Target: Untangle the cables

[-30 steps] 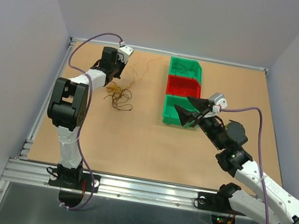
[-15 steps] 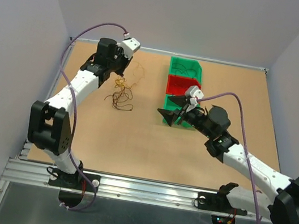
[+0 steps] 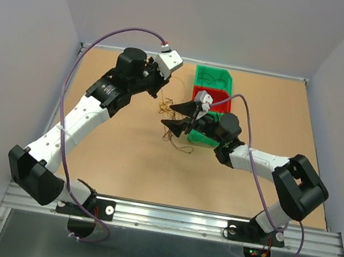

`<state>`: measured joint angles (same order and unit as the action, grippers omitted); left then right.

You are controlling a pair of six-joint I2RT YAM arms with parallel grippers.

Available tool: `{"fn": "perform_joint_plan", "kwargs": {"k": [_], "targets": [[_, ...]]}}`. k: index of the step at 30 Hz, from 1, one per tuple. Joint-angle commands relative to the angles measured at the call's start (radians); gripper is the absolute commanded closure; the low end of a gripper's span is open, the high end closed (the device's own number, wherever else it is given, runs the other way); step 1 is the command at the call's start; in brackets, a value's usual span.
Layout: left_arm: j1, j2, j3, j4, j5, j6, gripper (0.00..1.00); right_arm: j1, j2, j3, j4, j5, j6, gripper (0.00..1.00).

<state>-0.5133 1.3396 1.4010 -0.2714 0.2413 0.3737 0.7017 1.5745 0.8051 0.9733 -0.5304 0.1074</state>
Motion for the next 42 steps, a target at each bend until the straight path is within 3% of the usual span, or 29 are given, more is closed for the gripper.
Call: {"fn": "perform_joint_plan", "kwargs": {"k": [1,10,19,24,27,30,31,34,37,39,41,42], "targets": [[-0.005,-0.054,0.032,-0.023,0.045,-0.022,1.00,0.005,0.054,0.065,0.310,0.069,0.074,0.30],[-0.019,-0.094,0.012,-0.060,0.101,-0.035,0.99,0.005,0.183,0.178,0.370,0.079,0.123,0.31],[-0.021,-0.099,0.059,-0.097,0.122,-0.058,0.99,0.048,0.346,0.293,0.427,0.133,0.135,0.43],[-0.021,-0.079,0.163,-0.135,0.083,-0.065,1.00,0.073,0.441,0.348,0.427,0.178,0.110,0.66],[-0.019,-0.019,0.343,-0.170,-0.038,-0.068,1.00,0.073,0.490,0.359,0.427,0.187,0.123,0.68],[-0.019,0.111,0.690,-0.285,-0.149,-0.061,1.00,0.073,0.530,0.367,0.429,0.170,0.144,0.69],[-0.019,0.151,0.899,-0.319,-0.172,-0.061,1.00,0.074,0.539,0.368,0.429,0.165,0.156,0.69],[-0.017,0.269,1.190,-0.376,-0.285,-0.061,1.00,0.074,0.568,0.362,0.427,0.162,0.158,0.73],[-0.019,0.186,1.080,-0.200,-0.391,-0.058,1.00,0.074,0.578,0.332,0.427,0.173,0.143,0.78],[-0.019,0.081,0.867,-0.037,-0.422,-0.056,1.00,0.074,0.572,0.303,0.427,0.185,0.124,0.82],[-0.019,0.038,0.736,0.020,-0.422,-0.067,1.00,0.074,0.564,0.286,0.429,0.199,0.106,0.99],[-0.019,0.014,0.712,0.043,-0.412,-0.070,1.00,0.074,0.561,0.278,0.429,0.211,0.101,0.99]]}}
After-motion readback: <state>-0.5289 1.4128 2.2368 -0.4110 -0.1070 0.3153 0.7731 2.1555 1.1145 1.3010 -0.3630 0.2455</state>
